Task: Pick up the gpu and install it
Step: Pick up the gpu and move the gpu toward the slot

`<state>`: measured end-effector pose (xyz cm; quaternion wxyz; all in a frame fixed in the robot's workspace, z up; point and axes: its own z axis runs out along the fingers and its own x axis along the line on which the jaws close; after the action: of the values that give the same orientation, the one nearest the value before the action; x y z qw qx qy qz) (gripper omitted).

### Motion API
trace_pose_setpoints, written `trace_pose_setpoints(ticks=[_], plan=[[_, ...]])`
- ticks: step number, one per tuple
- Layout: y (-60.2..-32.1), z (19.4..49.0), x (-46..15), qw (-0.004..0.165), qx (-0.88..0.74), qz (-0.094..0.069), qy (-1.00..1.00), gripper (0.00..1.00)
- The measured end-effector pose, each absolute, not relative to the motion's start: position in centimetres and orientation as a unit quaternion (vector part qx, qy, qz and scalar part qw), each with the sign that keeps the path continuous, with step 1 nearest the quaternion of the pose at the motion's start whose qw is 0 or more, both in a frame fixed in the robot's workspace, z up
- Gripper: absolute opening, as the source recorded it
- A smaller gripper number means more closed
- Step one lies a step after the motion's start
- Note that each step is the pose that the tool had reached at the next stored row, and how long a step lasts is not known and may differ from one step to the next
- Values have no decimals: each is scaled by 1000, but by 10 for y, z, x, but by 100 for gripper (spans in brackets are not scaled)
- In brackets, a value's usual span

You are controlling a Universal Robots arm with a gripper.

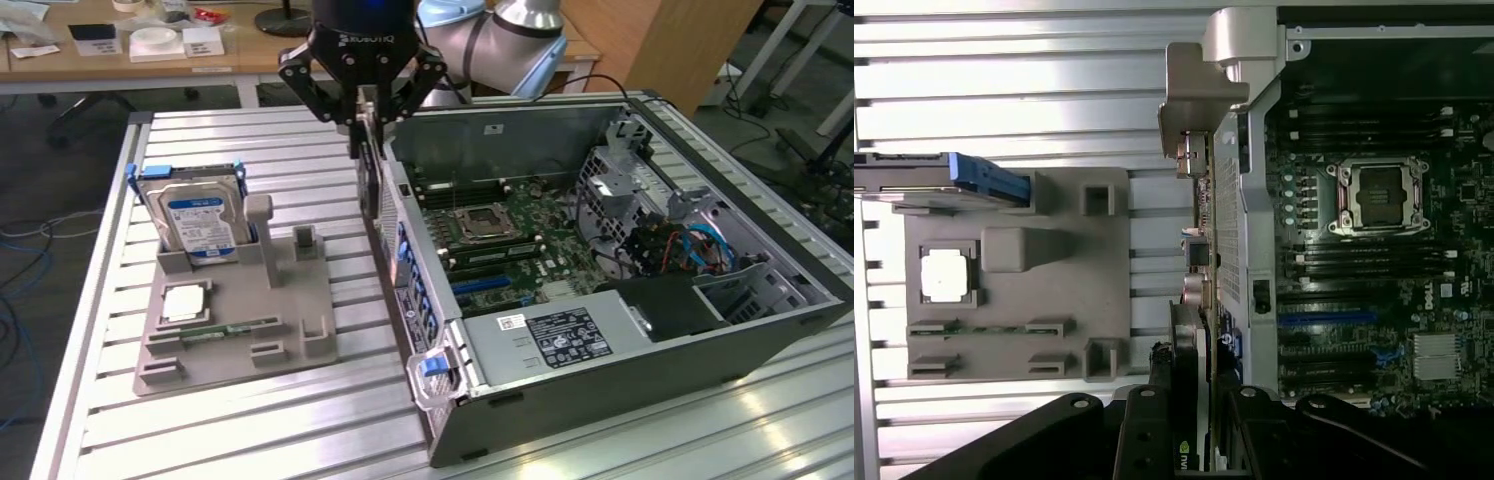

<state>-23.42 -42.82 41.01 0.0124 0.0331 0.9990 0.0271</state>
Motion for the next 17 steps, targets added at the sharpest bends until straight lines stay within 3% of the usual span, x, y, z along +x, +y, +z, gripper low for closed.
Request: trace_pose_setpoints(ticks=[17], plan=[[-428,410,-196,12,33,28,999,27]])
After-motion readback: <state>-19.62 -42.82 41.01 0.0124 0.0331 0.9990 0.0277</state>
